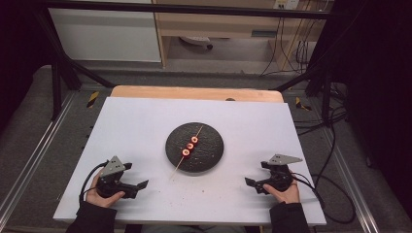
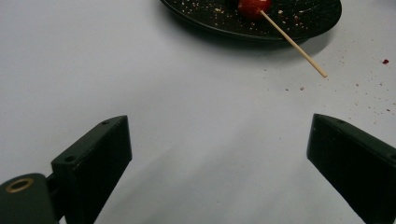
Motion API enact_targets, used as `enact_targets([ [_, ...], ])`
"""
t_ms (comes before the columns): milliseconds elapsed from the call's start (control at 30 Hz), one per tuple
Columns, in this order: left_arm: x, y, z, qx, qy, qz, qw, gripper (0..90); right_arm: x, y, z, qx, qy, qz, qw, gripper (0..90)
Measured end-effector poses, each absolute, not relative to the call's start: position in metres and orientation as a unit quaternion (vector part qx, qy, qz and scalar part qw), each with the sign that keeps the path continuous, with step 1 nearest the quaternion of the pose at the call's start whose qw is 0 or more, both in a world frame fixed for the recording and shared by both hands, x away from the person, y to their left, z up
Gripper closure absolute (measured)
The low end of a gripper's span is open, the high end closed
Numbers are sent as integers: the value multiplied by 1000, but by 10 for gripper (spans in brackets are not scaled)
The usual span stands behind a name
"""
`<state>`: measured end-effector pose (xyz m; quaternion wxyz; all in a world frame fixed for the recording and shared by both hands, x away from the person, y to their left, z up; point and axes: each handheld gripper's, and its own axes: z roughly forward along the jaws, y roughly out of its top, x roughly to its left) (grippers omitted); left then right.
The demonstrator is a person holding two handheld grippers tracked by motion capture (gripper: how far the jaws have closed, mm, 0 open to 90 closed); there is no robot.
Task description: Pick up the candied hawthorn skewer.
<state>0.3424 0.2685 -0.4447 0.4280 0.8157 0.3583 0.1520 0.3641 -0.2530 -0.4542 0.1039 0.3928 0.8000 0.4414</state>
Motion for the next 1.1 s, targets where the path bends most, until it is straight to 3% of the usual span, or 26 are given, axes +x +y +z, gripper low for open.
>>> enact_targets([
  [633, 343, 254, -437, 818, 357, 155, 424, 27, 364, -252, -454, 395, 798, 443, 104, 8],
  [1100, 353, 217, -420, 825, 353, 153, 413, 61, 364, -252, -454, 398, 799, 438, 105, 7],
])
